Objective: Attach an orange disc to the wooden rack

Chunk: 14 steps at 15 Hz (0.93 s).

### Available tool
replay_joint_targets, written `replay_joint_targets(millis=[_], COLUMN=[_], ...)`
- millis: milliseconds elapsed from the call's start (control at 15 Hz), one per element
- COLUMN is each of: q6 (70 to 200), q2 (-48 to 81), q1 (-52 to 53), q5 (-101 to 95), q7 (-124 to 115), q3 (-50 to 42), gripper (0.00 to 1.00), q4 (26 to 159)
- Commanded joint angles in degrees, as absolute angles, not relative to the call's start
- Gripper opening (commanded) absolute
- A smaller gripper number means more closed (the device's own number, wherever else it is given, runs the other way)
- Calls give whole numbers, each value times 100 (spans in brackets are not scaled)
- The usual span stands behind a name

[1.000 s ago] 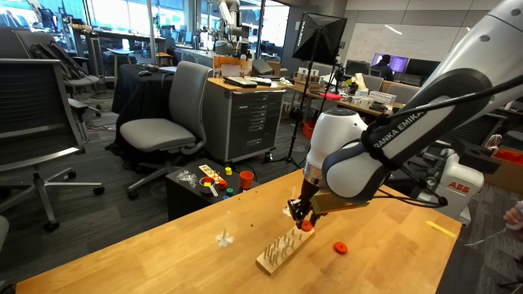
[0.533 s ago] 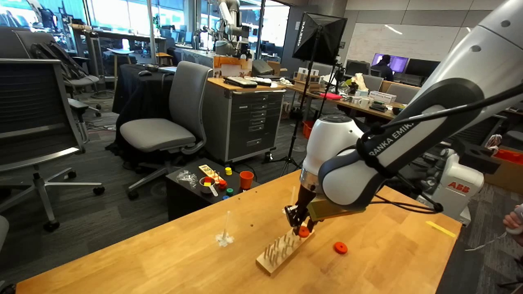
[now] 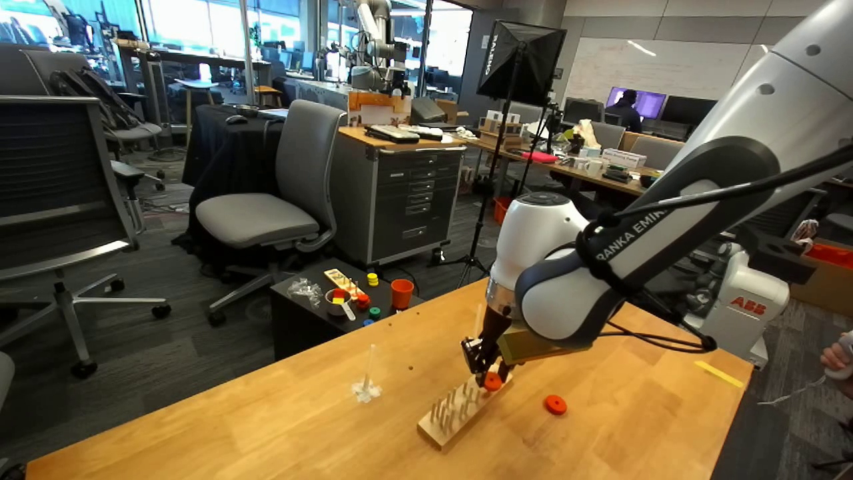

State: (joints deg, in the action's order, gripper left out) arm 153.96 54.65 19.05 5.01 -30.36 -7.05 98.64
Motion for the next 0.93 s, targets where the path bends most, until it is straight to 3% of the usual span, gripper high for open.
replay_joint_targets(millis=[0,467,533,867], q6=[15251,15250,15223,15183], q2=[5528,5614,5621,5389], q1=[1839,1737,1723,1811], q5=[525,565,573,516], q7=[-3032,-2988,-2984,-3034], q3=[-670,-621,-609,-692], gripper=[18,18,58,98], q4=[9669,9670,9666,9804])
